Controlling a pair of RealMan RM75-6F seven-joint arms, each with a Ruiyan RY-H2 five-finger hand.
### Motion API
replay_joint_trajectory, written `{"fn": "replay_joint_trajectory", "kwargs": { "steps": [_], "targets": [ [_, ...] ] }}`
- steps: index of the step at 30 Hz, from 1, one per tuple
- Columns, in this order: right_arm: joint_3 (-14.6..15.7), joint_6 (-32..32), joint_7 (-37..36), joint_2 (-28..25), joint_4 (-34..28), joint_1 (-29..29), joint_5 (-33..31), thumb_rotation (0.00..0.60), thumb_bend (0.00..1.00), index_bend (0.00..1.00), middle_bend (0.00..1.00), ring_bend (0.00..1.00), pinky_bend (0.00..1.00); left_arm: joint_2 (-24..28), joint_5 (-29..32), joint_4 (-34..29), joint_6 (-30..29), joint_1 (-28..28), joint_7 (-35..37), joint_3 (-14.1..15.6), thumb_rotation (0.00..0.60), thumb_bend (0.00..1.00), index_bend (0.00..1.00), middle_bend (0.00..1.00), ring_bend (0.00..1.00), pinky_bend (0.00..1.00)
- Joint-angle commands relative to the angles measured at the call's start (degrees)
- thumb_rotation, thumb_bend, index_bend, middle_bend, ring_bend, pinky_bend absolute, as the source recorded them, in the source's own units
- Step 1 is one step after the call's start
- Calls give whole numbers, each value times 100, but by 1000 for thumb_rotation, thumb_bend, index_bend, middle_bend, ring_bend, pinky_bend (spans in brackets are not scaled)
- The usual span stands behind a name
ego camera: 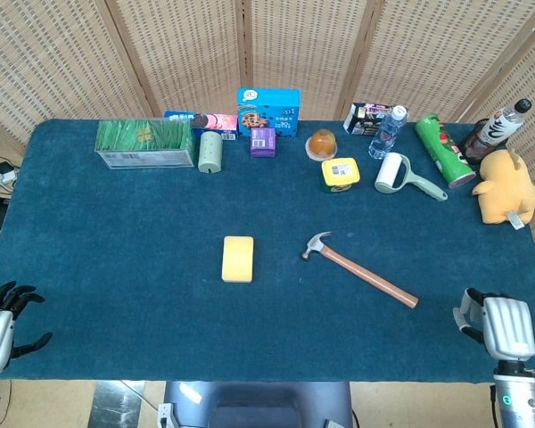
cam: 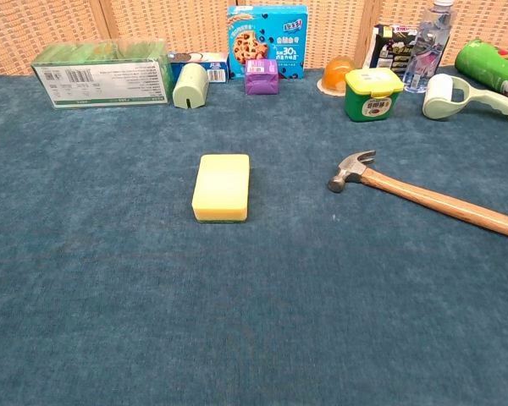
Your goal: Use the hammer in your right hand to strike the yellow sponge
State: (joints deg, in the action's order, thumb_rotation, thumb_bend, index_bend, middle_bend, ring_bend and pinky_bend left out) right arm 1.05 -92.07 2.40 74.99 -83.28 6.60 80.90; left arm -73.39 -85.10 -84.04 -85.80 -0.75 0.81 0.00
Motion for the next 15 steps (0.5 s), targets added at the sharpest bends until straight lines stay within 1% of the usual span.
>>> {"fn": "replay_joint_trajectory", "kwargs": {
  "steps": [1, 8, 15],
  "targets": [
    [97, -171, -92, -28, -5, -210, 103, 600, 370, 584, 668, 641, 559, 41, -5, -143, 61, -14, -118, 79, 600, 161, 360, 248, 116, 114],
    [29, -263, -385, -21, 135, -376, 283, 600, 369, 580, 660, 627, 528, 191, 158, -549, 138, -27, -480, 82, 600, 162, 360, 248, 116, 99],
    [-107, -198, -576, -6, 237, -426, 313, 600, 370, 580, 660, 623, 526, 224, 193, -699, 110, -60, -622, 97, 600, 162, 361, 248, 116, 97]
  ]
}}
